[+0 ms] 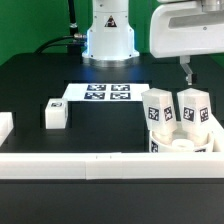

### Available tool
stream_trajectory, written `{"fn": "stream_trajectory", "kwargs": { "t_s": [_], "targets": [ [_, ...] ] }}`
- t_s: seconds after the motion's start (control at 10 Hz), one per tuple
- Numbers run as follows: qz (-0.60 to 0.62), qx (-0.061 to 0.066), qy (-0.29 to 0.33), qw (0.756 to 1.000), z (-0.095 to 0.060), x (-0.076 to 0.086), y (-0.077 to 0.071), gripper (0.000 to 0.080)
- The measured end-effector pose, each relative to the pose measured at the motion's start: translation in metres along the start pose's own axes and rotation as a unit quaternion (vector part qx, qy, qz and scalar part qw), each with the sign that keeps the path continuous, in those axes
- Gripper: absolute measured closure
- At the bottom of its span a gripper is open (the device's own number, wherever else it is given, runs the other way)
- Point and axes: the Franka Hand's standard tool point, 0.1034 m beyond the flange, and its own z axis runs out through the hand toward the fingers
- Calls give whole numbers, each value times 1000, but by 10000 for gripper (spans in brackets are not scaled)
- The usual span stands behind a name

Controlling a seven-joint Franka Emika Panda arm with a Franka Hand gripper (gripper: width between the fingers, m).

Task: Assemble stool

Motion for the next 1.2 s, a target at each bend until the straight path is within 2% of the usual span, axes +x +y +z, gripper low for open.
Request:
{"fn": "stream_trajectory", "kwargs": {
  "t_s": [0.2, 0.3, 0.6, 0.9, 1.0, 1.2],
  "targets": [
    [-126, -6, -1, 992, 1, 0, 6, 151],
    [-196, -7, -5, 981, 2, 1, 13, 151],
    [-409, -18, -29, 912, 12, -4, 24, 151],
    [-507, -31, -41, 860, 18, -4, 34, 151],
    [-487, -32, -44, 872, 22, -6, 36, 151],
    [-481, -35, -45, 875, 23, -4, 36, 174]
  ]
}}
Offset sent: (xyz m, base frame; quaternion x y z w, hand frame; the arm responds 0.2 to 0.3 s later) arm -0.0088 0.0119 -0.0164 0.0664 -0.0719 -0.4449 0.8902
